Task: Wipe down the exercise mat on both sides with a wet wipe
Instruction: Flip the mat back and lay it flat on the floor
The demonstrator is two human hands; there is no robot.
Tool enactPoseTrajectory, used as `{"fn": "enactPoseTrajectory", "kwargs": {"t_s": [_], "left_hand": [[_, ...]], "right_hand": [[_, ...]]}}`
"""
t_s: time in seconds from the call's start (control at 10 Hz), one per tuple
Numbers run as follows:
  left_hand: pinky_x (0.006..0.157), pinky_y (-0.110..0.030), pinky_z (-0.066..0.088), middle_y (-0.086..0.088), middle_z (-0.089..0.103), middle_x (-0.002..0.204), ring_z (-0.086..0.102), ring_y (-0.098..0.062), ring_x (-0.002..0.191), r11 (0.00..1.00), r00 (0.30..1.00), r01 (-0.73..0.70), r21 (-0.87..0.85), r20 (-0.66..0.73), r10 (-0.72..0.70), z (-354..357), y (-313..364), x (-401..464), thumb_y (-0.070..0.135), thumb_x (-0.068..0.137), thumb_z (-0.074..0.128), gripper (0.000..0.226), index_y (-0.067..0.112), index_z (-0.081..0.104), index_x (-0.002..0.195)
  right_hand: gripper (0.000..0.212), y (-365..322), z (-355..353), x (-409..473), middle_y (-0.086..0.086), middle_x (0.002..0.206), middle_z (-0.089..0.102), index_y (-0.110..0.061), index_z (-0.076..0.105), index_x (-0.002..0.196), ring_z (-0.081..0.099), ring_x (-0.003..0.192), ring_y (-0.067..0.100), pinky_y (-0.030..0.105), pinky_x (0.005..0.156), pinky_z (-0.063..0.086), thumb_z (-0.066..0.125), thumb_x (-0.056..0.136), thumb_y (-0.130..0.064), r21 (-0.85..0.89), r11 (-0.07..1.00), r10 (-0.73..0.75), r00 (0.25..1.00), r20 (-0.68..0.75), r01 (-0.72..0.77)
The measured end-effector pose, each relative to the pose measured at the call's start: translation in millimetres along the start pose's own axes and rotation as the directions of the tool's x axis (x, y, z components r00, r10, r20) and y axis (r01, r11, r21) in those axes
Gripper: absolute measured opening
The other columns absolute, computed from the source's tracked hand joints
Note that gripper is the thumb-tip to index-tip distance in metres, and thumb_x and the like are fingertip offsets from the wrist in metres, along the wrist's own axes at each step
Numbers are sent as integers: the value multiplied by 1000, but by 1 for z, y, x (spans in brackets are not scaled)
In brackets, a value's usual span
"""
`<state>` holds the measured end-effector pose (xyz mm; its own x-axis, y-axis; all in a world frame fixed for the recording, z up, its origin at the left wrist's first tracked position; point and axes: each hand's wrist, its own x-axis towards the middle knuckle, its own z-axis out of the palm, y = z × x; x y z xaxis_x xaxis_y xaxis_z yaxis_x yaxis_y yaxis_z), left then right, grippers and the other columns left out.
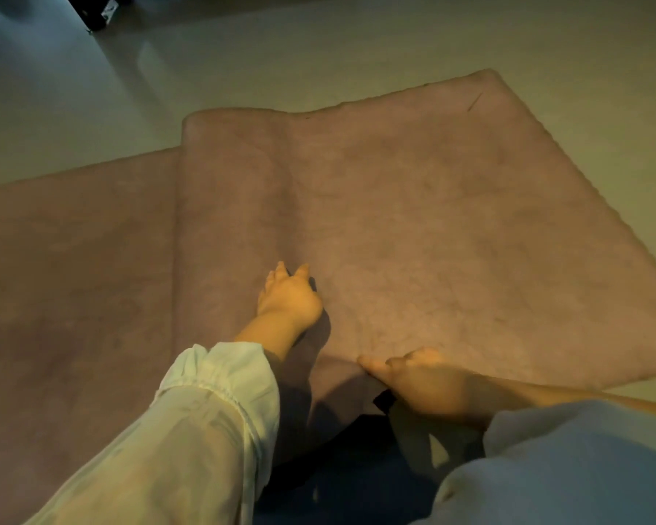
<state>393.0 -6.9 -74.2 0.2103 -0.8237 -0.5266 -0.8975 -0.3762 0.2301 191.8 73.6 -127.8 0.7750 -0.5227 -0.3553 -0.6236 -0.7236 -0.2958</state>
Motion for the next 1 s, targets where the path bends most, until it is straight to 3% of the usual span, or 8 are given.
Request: {"fn": "enactPoseTrajectory", "kwargs": {"t_s": [0.2, 0.3, 0.4, 0.5, 0.6, 0.7, 0.8, 1.0], "left_hand": [[115, -42, 20, -15, 1, 157, 7, -32, 144, 996, 995, -89, -19, -43, 88, -11, 30, 1, 28, 98, 38, 54, 21, 21, 149], [114, -39, 15, -16, 6, 157, 10, -31, 144, 976, 966, -201, 86, -145, 212, -11, 57, -1, 34, 99, 36, 53, 23, 22, 149], [116, -40, 5, -14, 2, 158, 2, -31, 145, 910, 884, -352, 220, -242, 400, -4, 95, -2, 39, 99, 32, 53, 26, 19, 149], [115, -46, 2, -13, -10, 157, -8, -35, 143, 878, 870, -410, 246, -182, 458, 10, 131, 2, 40, 99, 33, 58, 30, 8, 150], [115, -46, 4, -15, -16, 156, -9, -39, 142, 859, 874, -442, 259, -93, 477, 27, 161, 7, 39, 99, 35, 62, 31, 1, 150], [114, -52, 1, -13, -21, 155, -14, -39, 142, 828, 855, -488, 276, -40, 518, 43, 190, 9, 39, 99, 35, 63, 33, -3, 150], [113, -57, 3, -10, -25, 154, -16, -40, 141, 827, 858, -508, 243, 61, 509, 59, 215, 13, 38, 99, 35, 64, 35, -4, 149], [112, -57, 12, -9, -27, 154, -12, -38, 142, 818, 852, -522, 242, 197, 485, 87, 250, 23, 39, 99, 36, 64, 36, -4, 149]], "right_hand": [[61, 91, -48, 1, 7, 107, 64, -24, 17, 150, 62, 90, 28, 30, 65, 41, 42, 95, -18, -100, 973, 186, 962, -200, -209], [56, 121, -61, -19, 11, 90, 68, -22, 35, 145, 63, 75, 32, 30, 55, 37, 48, 91, -13, -31, 937, 315, 880, -356, -348], [49, 156, -68, -58, 15, 82, 67, -22, 40, 141, 61, 68, 33, 30, 52, 37, 46, 93, -12, 85, 823, 542, 728, -420, -562], [40, 189, -65, -108, 23, 86, 65, -20, 45, 135, 60, 71, 38, 35, 56, 45, 44, 95, -14, 347, 594, 790, 446, -421, -726], [39, 217, -47, -167, 31, 93, 63, -20, 45, 134, 59, 80, 46, 38, 63, 43, 42, 95, -16, 563, 275, 947, 117, -301, -779], [39, 214, -1, -214, 31, 100, 61, -17, 42, 134, 57, 78, 41, 42, 67, 45, 42, 96, -16, 641, 43, 992, -43, -117, -766], [35, 204, 38, -230, 28, 111, 59, -17, 42, 134, 51, 79, 33, 37, 71, 38, 39, 99, -20, 738, -132, 990, -121, 69, -662], [31, 203, 52, -244, 18, 103, 64, -8, 57, 120, 54, 86, 26, 32, 76, 35, 46, 93, 3, 844, 33, 998, -20, -52, -536]]}}
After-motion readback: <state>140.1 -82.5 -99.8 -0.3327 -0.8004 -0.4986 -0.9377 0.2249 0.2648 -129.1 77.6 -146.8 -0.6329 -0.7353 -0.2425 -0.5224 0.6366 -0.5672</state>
